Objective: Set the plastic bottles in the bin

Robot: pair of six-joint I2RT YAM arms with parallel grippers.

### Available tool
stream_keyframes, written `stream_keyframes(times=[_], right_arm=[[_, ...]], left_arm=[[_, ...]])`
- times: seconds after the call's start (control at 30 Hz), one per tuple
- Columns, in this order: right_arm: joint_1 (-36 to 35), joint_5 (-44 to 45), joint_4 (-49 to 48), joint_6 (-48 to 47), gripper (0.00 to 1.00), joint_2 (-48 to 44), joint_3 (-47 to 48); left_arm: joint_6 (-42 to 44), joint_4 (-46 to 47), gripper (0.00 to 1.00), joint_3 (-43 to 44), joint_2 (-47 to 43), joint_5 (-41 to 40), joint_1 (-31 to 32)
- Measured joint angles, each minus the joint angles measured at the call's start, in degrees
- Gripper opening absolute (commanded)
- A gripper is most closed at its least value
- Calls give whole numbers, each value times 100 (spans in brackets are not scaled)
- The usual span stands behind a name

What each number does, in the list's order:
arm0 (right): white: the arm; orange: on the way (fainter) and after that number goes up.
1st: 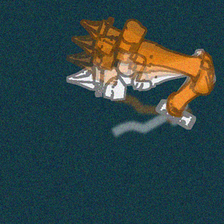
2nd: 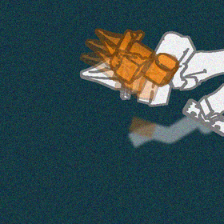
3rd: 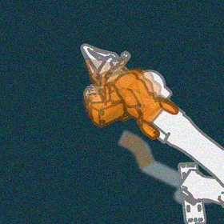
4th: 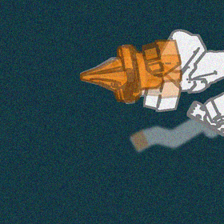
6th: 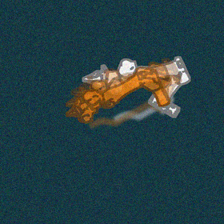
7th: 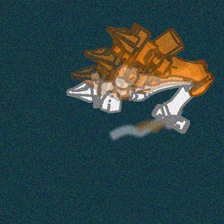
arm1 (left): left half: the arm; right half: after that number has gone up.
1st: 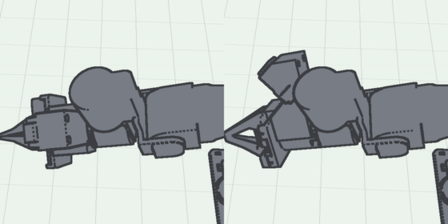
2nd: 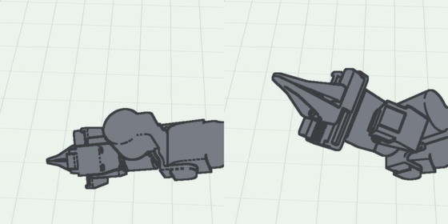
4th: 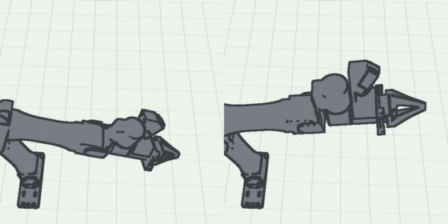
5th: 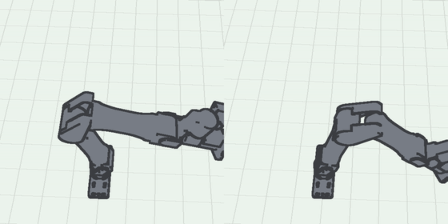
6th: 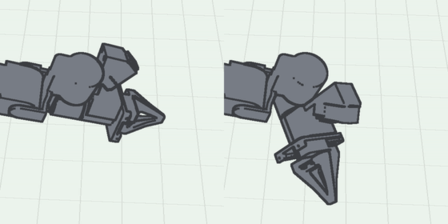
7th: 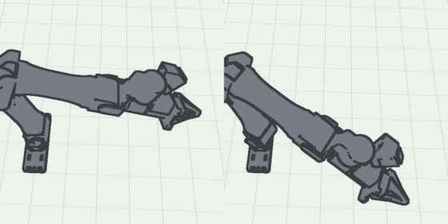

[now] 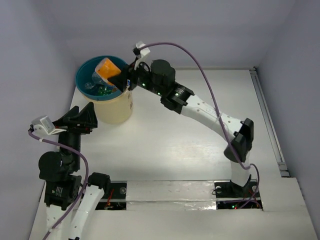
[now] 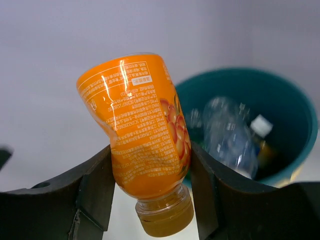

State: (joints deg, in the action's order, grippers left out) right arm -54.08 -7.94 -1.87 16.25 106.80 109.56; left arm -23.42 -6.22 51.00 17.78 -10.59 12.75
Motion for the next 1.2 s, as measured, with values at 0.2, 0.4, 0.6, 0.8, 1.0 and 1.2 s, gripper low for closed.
stream_keyframes(times=[0.2,0.4,0.6,0.8,1.0,1.2], right_arm=[[0,424,162,61,40,2162,3075],[0,516,109,107,51,3239,3764],[-28,697,122,94,70,3230,3762],[-35,820,81,11,81,3152,3689],[-42,859,87,0,80,3073,3576],[-39,885,101,0,60,2570,3025]], left_arm=[[72,0,66,-96,-4,-258,0],[125,13,66,-138,-4,-365,39],[131,22,67,-149,-4,-446,42],[133,33,70,-149,-4,-472,35],[151,31,72,-149,-4,-514,31],[151,9,76,-140,4,-518,31]])
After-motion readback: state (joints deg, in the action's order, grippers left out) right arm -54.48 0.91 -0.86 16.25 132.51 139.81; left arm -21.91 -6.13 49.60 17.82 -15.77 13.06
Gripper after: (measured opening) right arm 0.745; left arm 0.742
